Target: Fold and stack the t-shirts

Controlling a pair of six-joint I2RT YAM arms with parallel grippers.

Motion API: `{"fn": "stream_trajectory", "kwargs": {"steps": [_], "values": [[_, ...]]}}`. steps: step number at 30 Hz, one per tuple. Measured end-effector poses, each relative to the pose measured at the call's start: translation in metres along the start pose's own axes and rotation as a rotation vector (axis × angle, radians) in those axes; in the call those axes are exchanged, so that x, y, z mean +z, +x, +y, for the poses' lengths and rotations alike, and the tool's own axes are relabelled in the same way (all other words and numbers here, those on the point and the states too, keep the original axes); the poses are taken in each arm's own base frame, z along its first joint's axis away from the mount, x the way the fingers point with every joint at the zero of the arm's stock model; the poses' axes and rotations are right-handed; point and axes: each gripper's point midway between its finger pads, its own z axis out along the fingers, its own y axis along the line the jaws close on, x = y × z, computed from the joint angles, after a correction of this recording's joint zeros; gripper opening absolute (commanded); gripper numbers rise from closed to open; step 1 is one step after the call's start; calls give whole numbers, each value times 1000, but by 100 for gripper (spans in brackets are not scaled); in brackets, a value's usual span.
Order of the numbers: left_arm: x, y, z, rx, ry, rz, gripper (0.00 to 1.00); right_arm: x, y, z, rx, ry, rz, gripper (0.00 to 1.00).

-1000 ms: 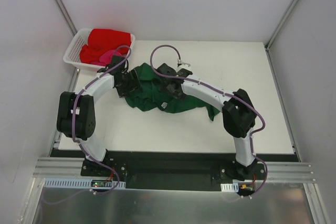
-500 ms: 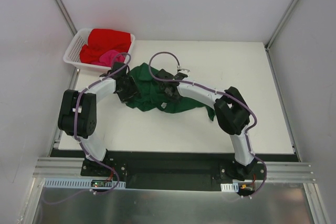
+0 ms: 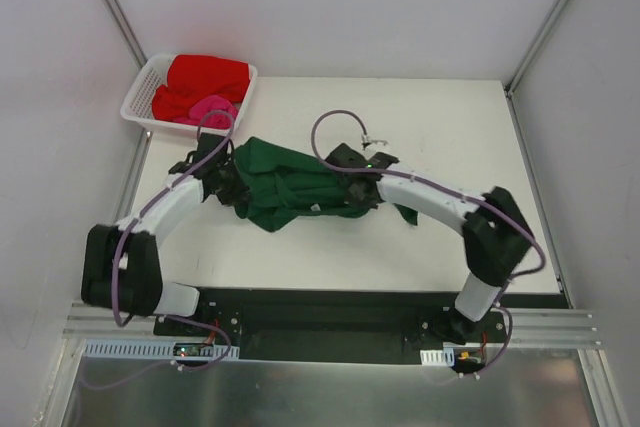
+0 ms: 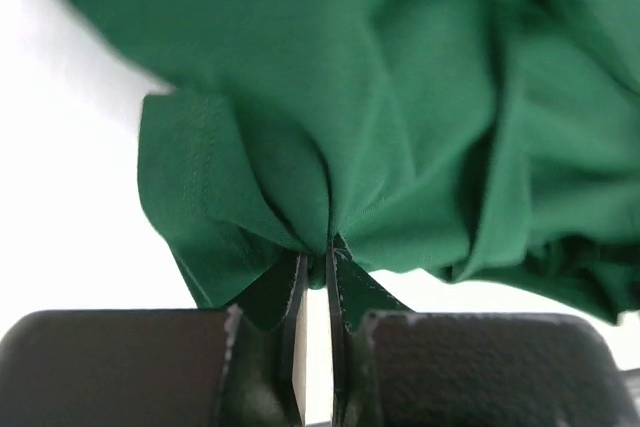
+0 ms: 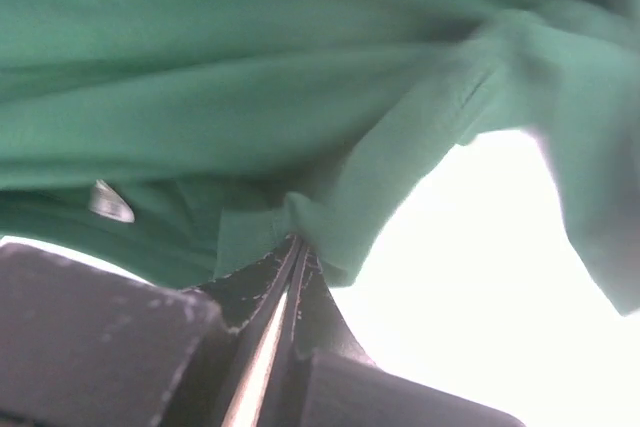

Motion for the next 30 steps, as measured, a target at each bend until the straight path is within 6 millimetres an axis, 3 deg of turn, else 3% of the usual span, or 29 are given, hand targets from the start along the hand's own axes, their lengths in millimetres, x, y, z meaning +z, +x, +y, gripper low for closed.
{"fn": "stream_trajectory", "kwargs": {"steps": [5,7,10,12,14,16,20,23,26,30], "values": [[-61,30,1,32,70,-53,2,-57,-16,-41,-10,-113,-50,1],[-77,55,0,64,106,-40,32,-70,-14,-58,-30,-135,-60,1],[-89,98,4,120,132,53,84,-69,0,-82,-88,-114,-33,1],[-96,117,14,143,99,118,92,-60,13,-98,-132,-73,7,1],[-105,117,21,145,46,134,94,-51,26,-113,-170,-35,48,1],[-120,101,15,157,16,111,93,-44,38,-126,-207,-2,85,1],[-135,26,-9,109,33,-59,79,-38,49,-144,-241,28,130,1],[-116,-7,-2,59,-12,-89,68,-34,45,-151,-219,40,144,1],[-78,0,3,22,-21,-13,64,-33,41,-152,-221,40,141,1],[-44,55,18,-63,-25,103,63,-38,27,-141,-231,13,116,1]]}}
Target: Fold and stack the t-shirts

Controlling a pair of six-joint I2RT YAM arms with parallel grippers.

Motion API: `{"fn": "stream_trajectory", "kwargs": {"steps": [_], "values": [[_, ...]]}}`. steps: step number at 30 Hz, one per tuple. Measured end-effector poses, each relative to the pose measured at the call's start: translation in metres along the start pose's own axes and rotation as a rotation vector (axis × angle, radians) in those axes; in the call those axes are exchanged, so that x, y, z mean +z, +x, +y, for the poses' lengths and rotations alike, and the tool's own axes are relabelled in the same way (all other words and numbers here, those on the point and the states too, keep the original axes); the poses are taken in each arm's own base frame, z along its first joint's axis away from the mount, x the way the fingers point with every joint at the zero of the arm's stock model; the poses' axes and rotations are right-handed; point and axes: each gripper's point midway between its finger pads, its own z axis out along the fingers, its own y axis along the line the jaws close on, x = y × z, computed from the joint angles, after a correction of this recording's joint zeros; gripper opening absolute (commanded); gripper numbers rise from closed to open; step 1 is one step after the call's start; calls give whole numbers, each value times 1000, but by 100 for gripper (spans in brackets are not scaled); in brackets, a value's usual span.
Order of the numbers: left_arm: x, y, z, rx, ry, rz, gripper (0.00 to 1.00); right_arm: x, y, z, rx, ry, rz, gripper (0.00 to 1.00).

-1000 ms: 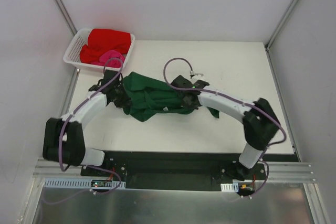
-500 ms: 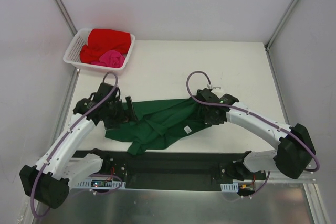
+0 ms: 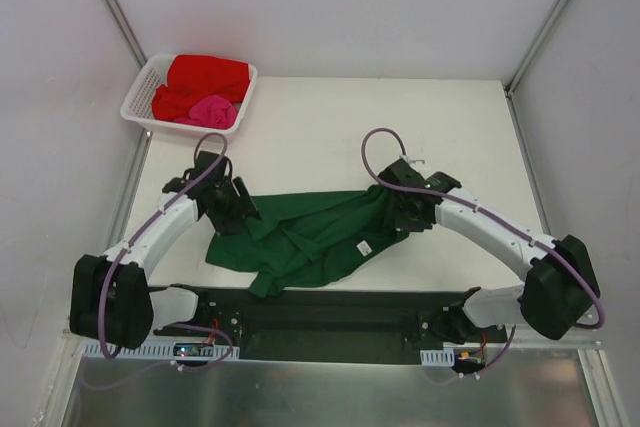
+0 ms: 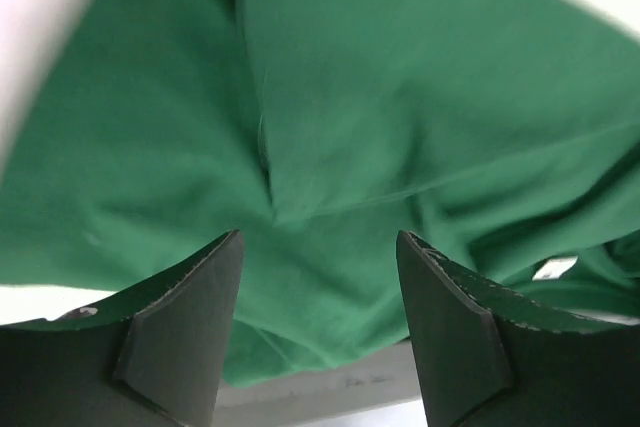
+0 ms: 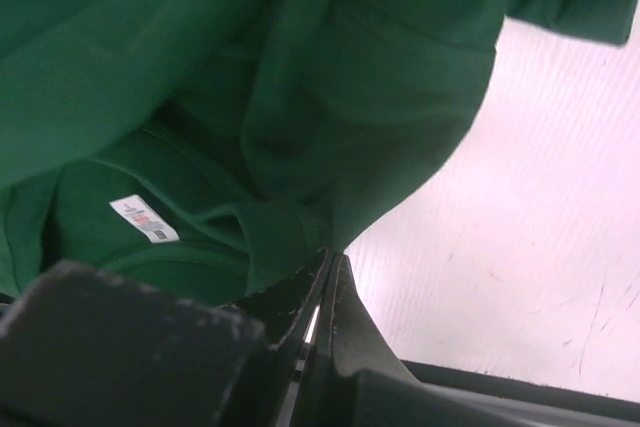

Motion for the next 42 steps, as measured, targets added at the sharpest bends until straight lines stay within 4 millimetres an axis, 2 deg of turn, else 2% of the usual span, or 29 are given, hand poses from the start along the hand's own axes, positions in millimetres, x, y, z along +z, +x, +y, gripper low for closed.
{"fn": "stream_trajectory", "kwargs": {"steps": [3,5,9,17,21,24,27,30,31,33,39,42], "values": [[12,28,10,-48,3,39,62,1,-9,8,-8,-8,-9,1],[17,34,12,-79,3,45,62,5,-10,10,-18,-7,-2,1],[28,35,11,-117,21,31,58,8,-7,9,-29,4,12,1],[49,32,8,-135,35,24,41,4,-8,7,-23,-1,4,1],[55,29,6,-135,39,21,22,1,-6,4,-13,-3,-2,1],[55,26,3,-126,54,8,23,-1,-5,1,-7,-3,-7,1],[52,24,0,-115,70,-6,29,-1,-2,-2,-6,1,-2,1],[43,18,-7,-94,98,-32,24,0,1,-3,-5,7,6,1],[41,15,-10,-86,109,-42,19,1,2,-3,-6,8,8,1],[39,12,-14,-79,118,-50,17,1,2,-4,-6,9,9,1],[43,13,-11,-66,100,-33,20,1,2,-4,-6,9,9,1],[44,14,-10,-64,94,-28,28,1,2,-4,-6,9,8,1]]}}
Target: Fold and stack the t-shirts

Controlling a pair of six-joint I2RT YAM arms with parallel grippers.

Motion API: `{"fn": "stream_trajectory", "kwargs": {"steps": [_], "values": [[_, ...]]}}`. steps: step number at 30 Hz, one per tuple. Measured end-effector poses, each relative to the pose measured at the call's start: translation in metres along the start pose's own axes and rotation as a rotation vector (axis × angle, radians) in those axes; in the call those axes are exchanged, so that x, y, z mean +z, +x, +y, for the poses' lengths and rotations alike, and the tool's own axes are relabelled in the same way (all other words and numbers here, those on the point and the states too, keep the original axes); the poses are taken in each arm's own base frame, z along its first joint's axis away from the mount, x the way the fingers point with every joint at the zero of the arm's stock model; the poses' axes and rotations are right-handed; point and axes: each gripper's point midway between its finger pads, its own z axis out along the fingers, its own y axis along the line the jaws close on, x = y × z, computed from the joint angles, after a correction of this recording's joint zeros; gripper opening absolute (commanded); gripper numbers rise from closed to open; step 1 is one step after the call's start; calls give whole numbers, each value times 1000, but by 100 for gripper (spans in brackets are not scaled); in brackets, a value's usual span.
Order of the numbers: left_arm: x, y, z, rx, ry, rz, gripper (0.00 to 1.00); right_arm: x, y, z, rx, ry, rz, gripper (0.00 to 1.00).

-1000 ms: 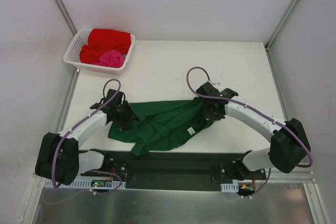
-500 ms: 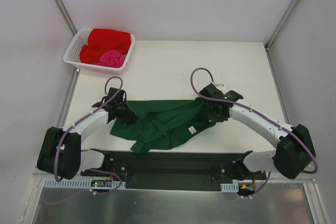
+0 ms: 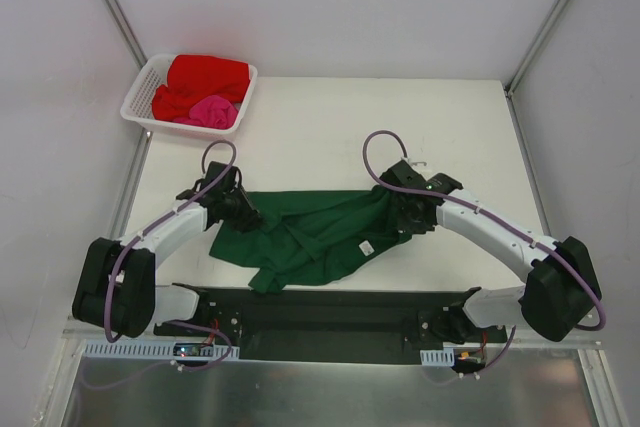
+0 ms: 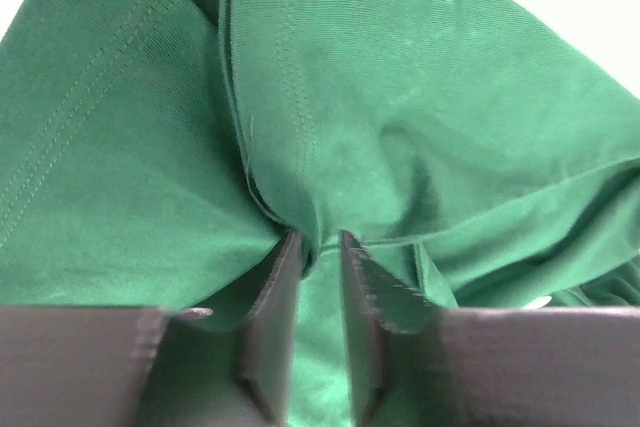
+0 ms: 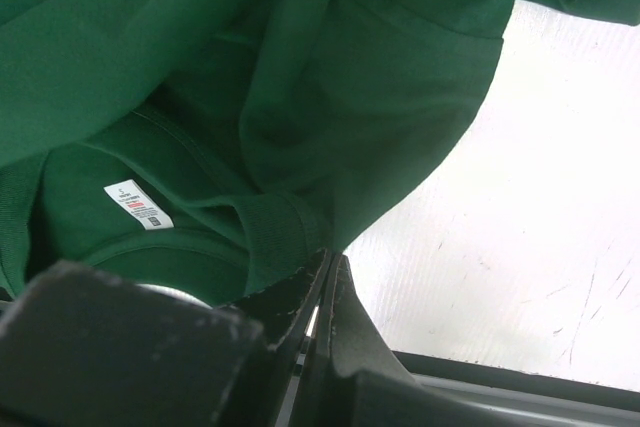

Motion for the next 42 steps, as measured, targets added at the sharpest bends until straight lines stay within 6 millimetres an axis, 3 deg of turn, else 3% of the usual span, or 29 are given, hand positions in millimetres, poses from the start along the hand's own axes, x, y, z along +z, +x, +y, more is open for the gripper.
{"fn": "stream_trajectory", "kwargs": {"steps": [5,8,10,11,15,20,22,23,24,27,28,30,32,36,39,42], "values": [[8,4,8,-6,-35,29,24,0,0,0,-1,1,0,1],[9,5,9,-8,-40,32,16,0,0,0,0,1,0,1],[9,5,10,-8,-43,33,1,0,0,0,0,1,0,1],[9,5,10,-10,-44,32,0,0,0,0,1,1,0,1],[9,4,11,-6,-50,25,0,0,0,0,6,1,0,1],[7,-2,8,-3,-49,9,0,4,7,-1,10,0,14,12],[2,-9,1,2,-30,-11,0,7,18,-7,6,9,36,24],[-2,-15,-4,6,-17,-27,0,8,25,-11,7,14,55,36],[-5,-21,-9,9,-3,-42,0,7,31,-15,11,19,75,56],[-19,-45,-29,22,49,-107,0,0,37,-21,39,20,107,74],[-22,-51,-35,31,63,-124,0,-4,37,-22,44,16,110,75],[-24,-57,-40,41,79,-143,0,-23,26,-20,59,-10,98,78],[-23,-56,-38,42,72,-138,0,-47,1,-16,94,-51,49,78],[-18,-49,-28,50,46,-118,0,-94,-85,-22,276,-149,-162,76],[-16,-48,-24,53,32,-107,0,-89,-121,-45,393,-135,-217,67],[-15,-48,-22,55,25,-105,0,-53,-136,-69,486,-86,-158,65]]}}
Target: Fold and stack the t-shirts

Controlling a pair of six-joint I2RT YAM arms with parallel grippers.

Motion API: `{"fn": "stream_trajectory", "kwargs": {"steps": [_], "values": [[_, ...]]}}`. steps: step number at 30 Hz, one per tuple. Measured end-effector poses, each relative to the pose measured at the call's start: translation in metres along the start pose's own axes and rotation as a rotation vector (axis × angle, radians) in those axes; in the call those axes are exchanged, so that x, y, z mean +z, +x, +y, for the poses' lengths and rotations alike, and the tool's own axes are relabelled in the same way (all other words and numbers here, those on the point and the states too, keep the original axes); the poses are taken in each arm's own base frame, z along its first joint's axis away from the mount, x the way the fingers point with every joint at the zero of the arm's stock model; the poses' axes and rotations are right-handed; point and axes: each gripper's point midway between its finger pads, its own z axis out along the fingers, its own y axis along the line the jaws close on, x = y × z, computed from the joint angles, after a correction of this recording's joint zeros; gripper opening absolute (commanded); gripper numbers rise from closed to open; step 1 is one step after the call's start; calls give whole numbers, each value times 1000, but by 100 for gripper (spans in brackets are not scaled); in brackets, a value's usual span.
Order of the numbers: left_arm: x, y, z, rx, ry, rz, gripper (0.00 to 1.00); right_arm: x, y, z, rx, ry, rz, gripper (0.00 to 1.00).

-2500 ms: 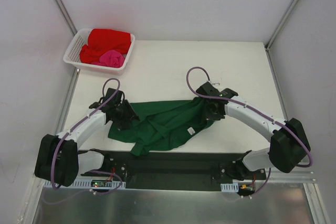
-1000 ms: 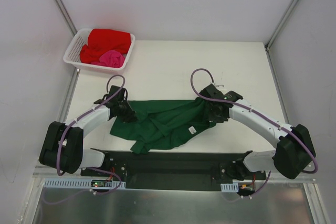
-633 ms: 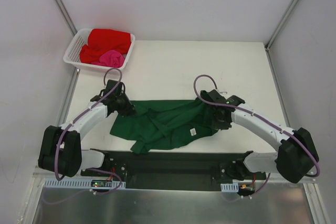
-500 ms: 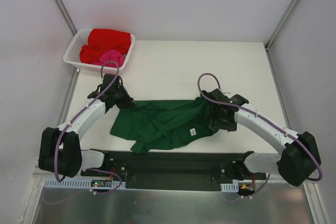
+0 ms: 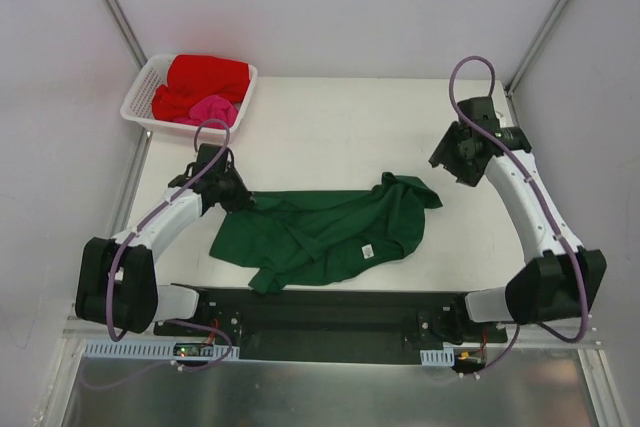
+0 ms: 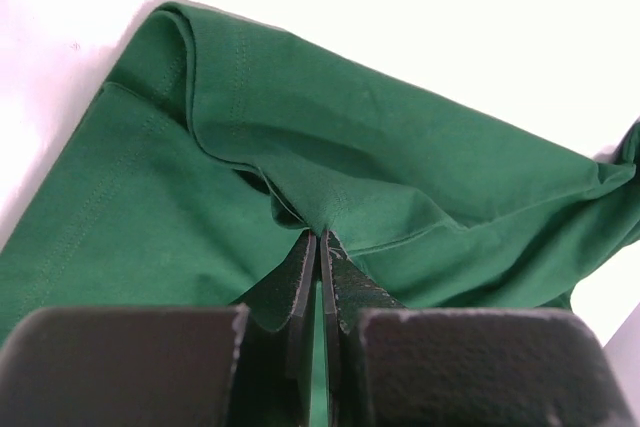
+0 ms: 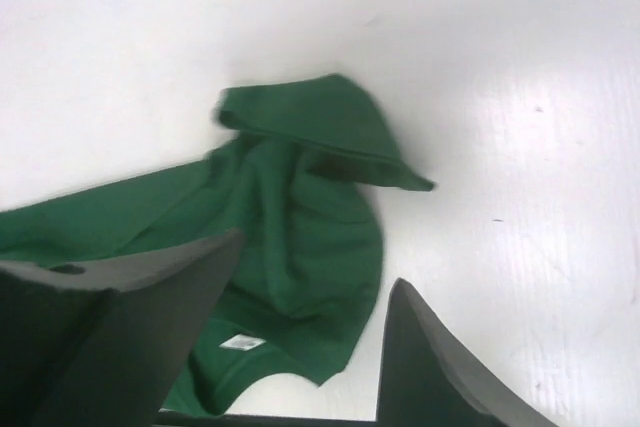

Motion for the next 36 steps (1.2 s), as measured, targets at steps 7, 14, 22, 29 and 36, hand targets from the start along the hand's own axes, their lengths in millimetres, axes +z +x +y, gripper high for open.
{"fn": "stream_trajectory", "kwargs": {"steps": [7,14,22,29,36], "values": [[3,-3,1,6,-8,4,0,82,47,-46,72,64,164,62],[6,-7,2,-3,-15,9,0,107,70,-53,109,-5,201,58],[10,-11,1,-5,-18,18,0,132,66,-49,21,-25,207,53],[6,-21,-7,-4,5,3,0,136,58,-60,-38,35,190,52],[7,-23,-8,3,5,4,0,146,68,-62,-54,38,235,50]]}}
